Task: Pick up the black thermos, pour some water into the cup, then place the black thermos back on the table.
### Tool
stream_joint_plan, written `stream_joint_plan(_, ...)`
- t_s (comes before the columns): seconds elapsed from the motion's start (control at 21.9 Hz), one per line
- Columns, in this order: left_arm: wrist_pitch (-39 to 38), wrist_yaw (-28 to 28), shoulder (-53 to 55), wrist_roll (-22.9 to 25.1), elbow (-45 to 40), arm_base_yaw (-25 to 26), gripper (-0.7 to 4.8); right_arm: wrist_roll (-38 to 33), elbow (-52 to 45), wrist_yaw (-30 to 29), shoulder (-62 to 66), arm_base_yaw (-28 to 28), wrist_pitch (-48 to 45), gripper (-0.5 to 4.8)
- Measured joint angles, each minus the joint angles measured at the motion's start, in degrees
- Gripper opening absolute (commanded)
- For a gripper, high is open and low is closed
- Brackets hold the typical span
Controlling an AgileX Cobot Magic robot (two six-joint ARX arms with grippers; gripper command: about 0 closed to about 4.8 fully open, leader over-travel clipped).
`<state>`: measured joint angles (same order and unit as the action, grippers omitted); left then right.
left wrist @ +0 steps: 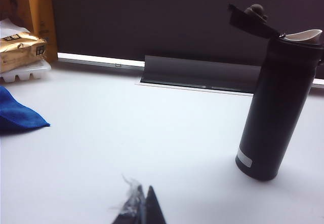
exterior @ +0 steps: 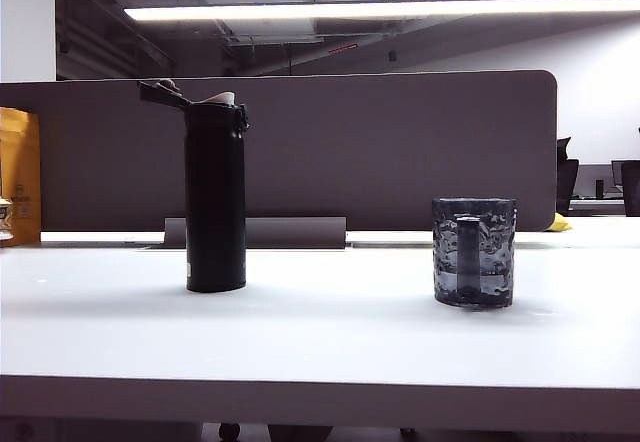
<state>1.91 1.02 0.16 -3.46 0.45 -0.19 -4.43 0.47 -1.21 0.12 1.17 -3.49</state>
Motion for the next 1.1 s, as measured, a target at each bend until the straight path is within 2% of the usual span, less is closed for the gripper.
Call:
stream_joint_plan(0.46,-0.3,-0.1,0.0,0.0,0.0,0.0,-0.06,0.0,0.0,0.0,0.0,0.0,2.5,-0.03)
stream_joint_plan(0.5,-0.3,-0.1,0.0,0.0,0.0,0.0,0.06,0.0,0.0,0.0,0.0,0.0,2.5,0.21)
stream_joint_plan(0.55,-0.3,-0.1,0.0,0.0,0.0,0.0,0.64,0.0,0.0,0.0,0.0,0.0,2.5,1.05)
stream_joint_plan(0.59,-0.3,-0.1,0.0,0.0,0.0,0.0,2.14,0.0,0.0,0.0,0.0,0.0,2.5,2.09)
stream_joint_plan(0.64,-0.2,-0.1,0.0,-0.2,0.0,0.0,3.64,-0.3,0.1,-0.2,0.0,-0.1,2.5,3.51)
stream_joint_plan(0.68,0.3,-0.1,0.0,-0.3,0.0,0.0,4.79,-1.8,0.7,-0.3,0.0,-0.2,3.2,4.34)
stream_joint_plan(0.73,0.9,-0.1,0.0,-0.8,0.2,0.0,4.79,-3.3,1.6,-0.3,0.2,-0.2,3.7,4.72)
stream_joint_plan(0.91,1.9,-1.0,0.0,-3.7,3.5,0.0,4.79,-10.6,11.0,-1.7,0.4,-0.2,4.5,4.79)
stream_joint_plan(1.1,2.6,3.7,0.0,-4.5,6.7,0.0,4.79,-7.1,20.6,-8.2,5.3,-0.2,8.0,4.79)
